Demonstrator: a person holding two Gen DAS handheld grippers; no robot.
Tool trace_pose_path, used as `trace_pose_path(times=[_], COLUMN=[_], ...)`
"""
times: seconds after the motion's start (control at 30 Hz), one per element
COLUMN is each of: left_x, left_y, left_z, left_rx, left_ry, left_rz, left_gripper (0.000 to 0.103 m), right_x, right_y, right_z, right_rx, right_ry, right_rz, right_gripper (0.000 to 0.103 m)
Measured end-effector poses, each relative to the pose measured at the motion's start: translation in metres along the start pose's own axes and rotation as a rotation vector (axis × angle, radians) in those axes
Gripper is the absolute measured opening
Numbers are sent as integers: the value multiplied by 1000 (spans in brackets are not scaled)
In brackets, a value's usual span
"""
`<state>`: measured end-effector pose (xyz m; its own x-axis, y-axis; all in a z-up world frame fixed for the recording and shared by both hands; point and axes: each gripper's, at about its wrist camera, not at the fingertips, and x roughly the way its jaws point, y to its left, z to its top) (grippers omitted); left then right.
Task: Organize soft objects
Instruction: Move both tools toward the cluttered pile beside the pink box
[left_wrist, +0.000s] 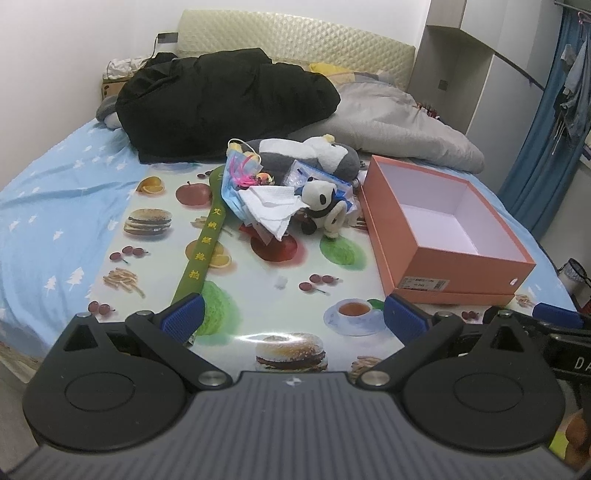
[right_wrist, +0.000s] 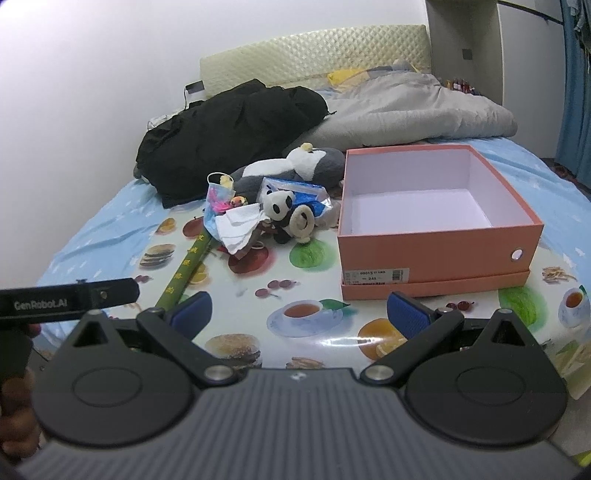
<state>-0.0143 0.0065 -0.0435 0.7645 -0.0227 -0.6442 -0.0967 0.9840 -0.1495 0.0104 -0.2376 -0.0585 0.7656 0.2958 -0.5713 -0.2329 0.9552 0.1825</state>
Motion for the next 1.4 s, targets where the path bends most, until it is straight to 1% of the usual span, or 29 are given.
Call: trace_pose_path(times=[0.17,0.27,0.47,0.73,0.87,1.1,1.2,1.3,1.4], left_x=[3,6,11,24,36,68,84,103,122], left_y=[0,-1,2,13,22,38,47,56,64], left_z=[0,0,-2,-2,0,10,17,25,34], left_rx=[4,17,6,-13,-51,-71,-94,-120,-129], left_ry=[-13,-11,-2,12,22,31,28,39,35], left_rz=[7,12,0,6,2,0,-17,-57,-62], left_gripper=[103,103,103,103,103,103,103,103,103], right_x=[3,5,11,24,34,66,86,107,130], right_y=[0,-1,0,2,2,9,16,22,27], right_z=[-1,-1,-5,-8,-9,-5,-3,1,5], right_rx=[4,0,2,15,13,-6,-29,-50,-66], right_ry=[5,6,25,50,54,81,90,103,107], right_rz=[-4,-10,-5,20,23,50,56,76,78], right_gripper=[103,103,103,103,103,97,94,94,94])
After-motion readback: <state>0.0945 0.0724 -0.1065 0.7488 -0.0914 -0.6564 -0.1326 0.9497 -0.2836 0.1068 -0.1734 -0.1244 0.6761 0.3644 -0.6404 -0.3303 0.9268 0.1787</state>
